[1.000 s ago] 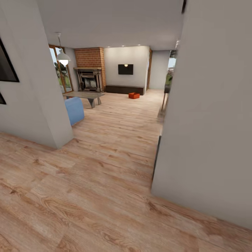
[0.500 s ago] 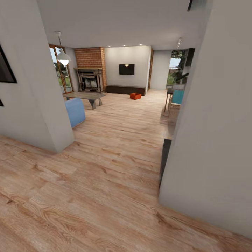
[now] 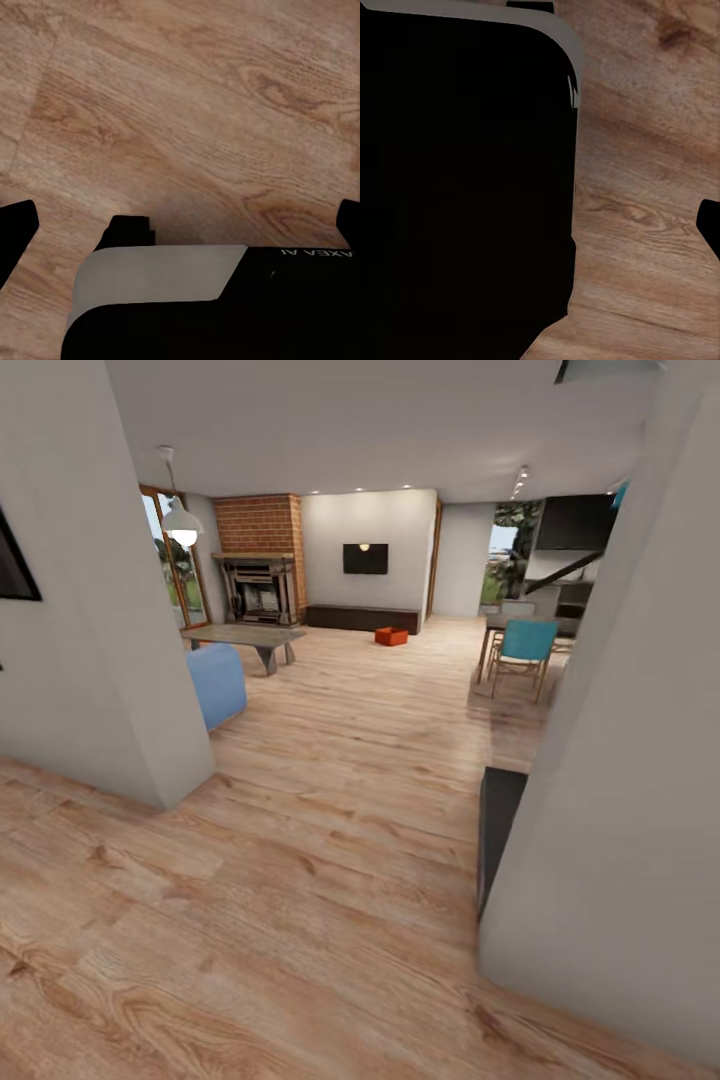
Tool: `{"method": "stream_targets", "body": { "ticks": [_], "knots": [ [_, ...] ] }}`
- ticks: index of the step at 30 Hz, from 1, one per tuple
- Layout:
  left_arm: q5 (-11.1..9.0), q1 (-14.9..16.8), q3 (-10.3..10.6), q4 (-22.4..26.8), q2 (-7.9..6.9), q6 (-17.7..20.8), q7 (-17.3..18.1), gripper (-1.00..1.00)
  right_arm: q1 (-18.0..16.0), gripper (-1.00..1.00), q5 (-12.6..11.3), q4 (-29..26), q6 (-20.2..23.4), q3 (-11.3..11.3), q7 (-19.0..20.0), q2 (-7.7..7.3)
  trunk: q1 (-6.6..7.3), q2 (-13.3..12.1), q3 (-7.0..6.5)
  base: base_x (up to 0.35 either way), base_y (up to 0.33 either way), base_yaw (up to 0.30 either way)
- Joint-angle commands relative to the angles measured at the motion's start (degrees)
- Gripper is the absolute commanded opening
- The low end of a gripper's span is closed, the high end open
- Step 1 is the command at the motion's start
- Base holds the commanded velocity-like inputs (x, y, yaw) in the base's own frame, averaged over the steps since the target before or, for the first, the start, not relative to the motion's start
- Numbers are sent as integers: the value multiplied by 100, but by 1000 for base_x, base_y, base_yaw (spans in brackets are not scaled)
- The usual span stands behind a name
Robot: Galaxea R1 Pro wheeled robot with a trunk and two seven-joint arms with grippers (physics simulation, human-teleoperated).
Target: Move the two storage containers from the living room to the garage. In the garage, place one container on the floor and stack the other container on top of it (either order is fine).
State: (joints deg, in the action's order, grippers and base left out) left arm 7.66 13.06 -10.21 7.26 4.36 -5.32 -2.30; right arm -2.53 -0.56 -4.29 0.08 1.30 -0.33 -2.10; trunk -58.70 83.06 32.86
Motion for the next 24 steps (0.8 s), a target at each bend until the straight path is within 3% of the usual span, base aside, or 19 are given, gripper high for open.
{"method": "stream_targets", "body": {
  "ticks": [1,24],
  "knots": [
    [60,4,-42,-6,3,-21,-16,100,-2,100,-6,-2,1,14,-5,-1,-3,2,5,302,188,0],
    [67,4,-42,-6,6,-22,-16,100,-2,100,-15,-2,1,18,-4,6,-3,2,5,302,188,0]
  ]
}}
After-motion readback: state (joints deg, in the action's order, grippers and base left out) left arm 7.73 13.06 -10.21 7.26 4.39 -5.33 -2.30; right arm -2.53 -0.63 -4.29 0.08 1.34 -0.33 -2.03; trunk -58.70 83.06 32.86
